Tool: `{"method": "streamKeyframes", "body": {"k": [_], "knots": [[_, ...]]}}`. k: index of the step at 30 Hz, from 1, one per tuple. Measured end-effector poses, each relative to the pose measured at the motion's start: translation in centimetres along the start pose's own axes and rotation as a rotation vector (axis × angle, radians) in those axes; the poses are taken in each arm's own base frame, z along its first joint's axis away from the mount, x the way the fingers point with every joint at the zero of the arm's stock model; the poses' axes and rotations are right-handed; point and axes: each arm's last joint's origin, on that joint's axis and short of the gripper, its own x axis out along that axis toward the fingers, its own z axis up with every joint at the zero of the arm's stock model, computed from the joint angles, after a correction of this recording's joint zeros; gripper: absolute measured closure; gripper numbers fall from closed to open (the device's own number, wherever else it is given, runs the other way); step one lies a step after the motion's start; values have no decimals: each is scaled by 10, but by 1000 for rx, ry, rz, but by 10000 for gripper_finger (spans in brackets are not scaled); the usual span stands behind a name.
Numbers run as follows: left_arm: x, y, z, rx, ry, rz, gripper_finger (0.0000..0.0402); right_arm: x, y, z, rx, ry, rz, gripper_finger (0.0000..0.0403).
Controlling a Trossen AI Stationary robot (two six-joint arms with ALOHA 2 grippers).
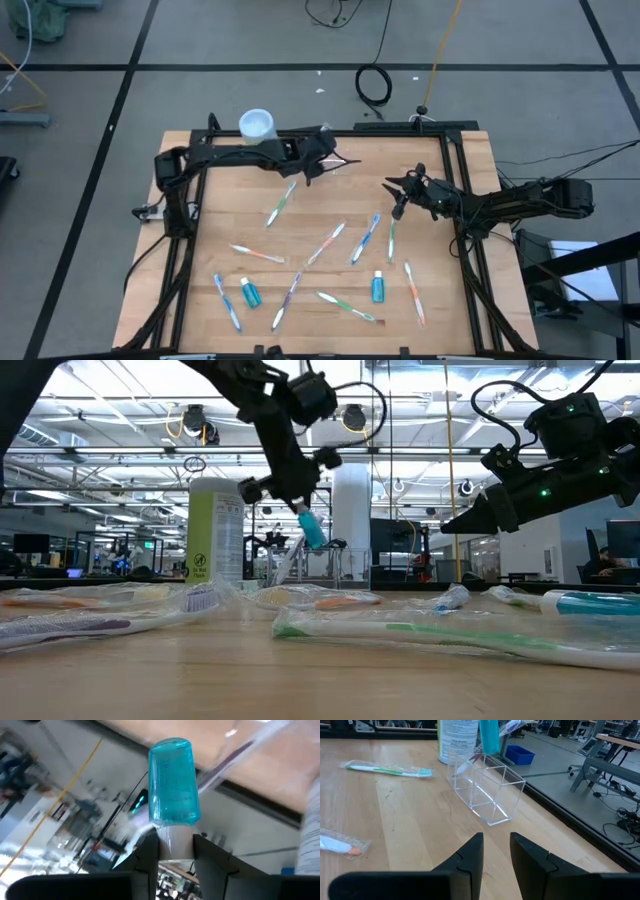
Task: Pick & Place toothbrushing station
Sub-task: Put the top blue mouthwash into the transparent organizer
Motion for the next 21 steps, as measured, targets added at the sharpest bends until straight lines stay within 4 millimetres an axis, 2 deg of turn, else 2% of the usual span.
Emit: {"method": "streamKeyframes", "body": {"k": [4,10,21], "knots": [[16,-3,17,128,16,-37,304,0,0,0,2,-4,-2,316],[36,-1,32,184,28,-8,303,-1,-1,-3,-3,3,-4,316],[40,-3,36,184,-28,-7,290,-1,-1,-3,-4,3,-6,316]]}}
